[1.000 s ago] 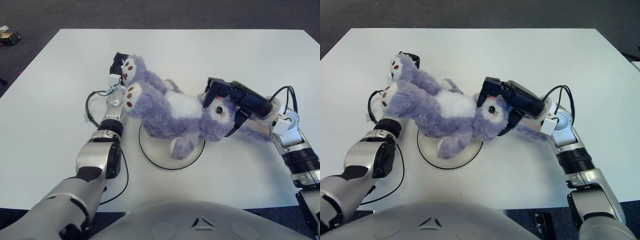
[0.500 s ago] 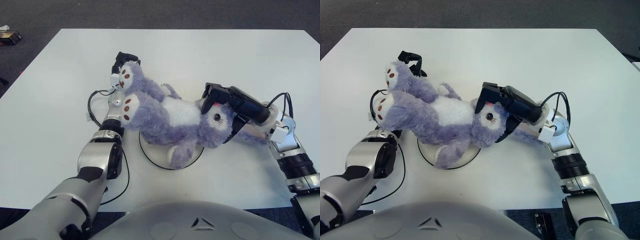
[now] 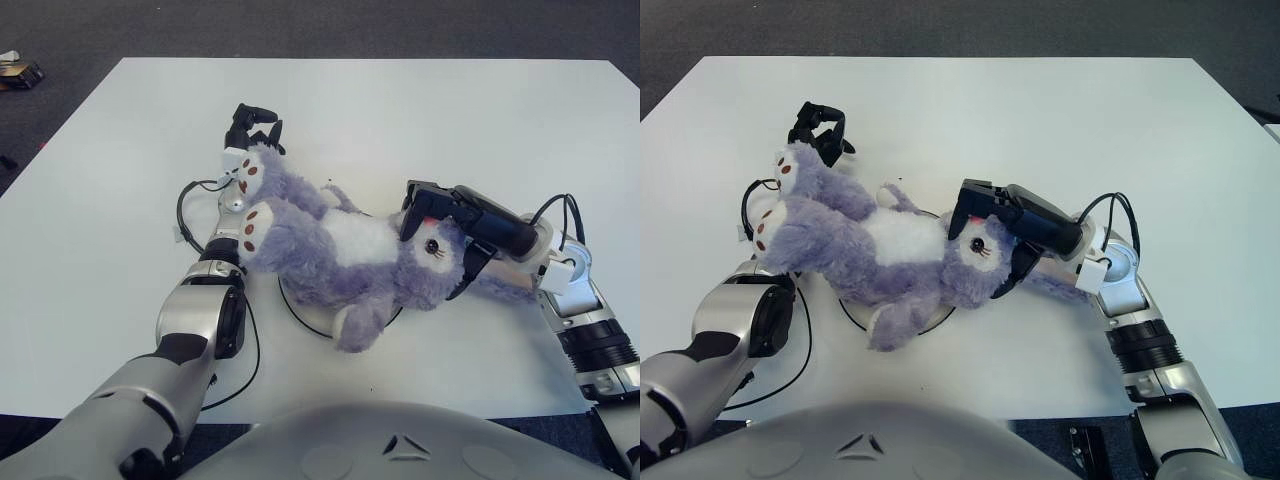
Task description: Put the doll into the plate.
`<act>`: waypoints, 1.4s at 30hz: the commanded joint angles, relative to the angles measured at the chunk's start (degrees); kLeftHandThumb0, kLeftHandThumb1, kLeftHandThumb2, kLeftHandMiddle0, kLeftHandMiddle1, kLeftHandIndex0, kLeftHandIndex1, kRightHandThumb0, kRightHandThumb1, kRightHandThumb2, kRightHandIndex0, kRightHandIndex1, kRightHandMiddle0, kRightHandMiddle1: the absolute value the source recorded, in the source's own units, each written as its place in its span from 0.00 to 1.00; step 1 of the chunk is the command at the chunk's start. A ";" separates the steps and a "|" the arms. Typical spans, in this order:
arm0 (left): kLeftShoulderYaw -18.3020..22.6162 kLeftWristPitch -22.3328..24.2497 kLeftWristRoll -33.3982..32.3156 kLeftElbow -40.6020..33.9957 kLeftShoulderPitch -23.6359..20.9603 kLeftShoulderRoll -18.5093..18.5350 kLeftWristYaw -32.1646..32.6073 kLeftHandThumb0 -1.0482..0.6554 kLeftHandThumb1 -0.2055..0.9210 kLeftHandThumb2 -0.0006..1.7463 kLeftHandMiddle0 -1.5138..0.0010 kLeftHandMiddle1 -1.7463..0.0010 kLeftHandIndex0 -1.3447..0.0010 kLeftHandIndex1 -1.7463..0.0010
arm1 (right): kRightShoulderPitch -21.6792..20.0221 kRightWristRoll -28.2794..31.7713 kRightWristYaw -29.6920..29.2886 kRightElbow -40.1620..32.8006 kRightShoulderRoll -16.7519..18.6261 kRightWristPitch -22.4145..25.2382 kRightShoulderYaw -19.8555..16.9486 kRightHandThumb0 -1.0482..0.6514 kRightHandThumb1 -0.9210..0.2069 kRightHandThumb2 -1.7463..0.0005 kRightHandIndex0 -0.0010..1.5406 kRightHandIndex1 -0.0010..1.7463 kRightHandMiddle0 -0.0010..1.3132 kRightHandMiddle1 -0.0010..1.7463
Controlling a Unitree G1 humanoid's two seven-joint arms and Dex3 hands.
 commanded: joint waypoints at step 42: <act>-0.61 -1.40 0.97 -3.03 2.06 -2.02 1.15 0.41 1.00 0.18 0.45 0.06 0.69 0.13 | -0.37 -13.36 -1.02 -8.61 -3.95 4.44 -2.59 0.34 0.00 0.90 0.17 0.01 0.19 0.26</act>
